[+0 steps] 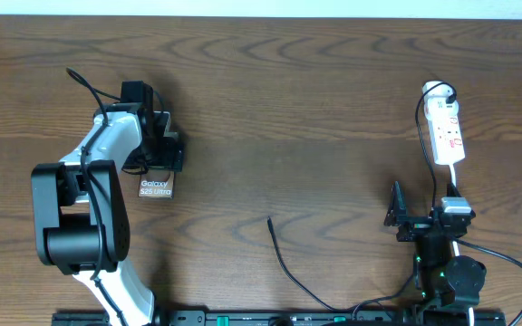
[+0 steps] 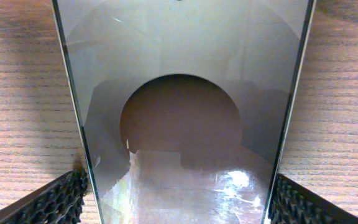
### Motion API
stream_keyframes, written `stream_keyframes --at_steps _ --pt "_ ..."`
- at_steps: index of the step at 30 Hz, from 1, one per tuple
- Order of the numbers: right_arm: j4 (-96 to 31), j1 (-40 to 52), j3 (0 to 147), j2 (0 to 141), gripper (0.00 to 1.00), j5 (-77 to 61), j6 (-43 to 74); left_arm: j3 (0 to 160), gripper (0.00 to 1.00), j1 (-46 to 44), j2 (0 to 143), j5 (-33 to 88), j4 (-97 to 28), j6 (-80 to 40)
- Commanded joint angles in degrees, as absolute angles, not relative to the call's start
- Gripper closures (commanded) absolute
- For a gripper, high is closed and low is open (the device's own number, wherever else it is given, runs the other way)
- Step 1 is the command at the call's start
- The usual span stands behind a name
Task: Plug charger to phone and switch on socket
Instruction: 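Lower the left gripper and close it on the phone's sides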
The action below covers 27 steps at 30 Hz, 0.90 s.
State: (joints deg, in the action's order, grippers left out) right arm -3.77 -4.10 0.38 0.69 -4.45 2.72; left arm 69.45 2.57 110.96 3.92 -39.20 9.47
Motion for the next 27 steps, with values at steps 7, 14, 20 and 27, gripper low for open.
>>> stream_keyframes --at_steps 7,14,20,27 --pt "-4.01 -3.75 0.32 0.38 0.01 -4.19 2.09 68.66 0.16 2.81 111.55 3.84 -39.59 10.31" --pt "-3.99 -3.75 0.32 0.38 0.01 -4.19 2.09 68.66 0.17 2.81 111.55 3.84 -39.57 10.31" --pt "-4.01 -3.75 0.32 0.38 0.01 -4.21 2.09 68.66 0.17 2.81 111.55 3.84 -39.57 10.31" --pt "-4.01 -3.75 0.32 0.38 0.01 -4.21 2.09 68.66 0.18 2.81 111.55 3.84 -39.57 10.31"
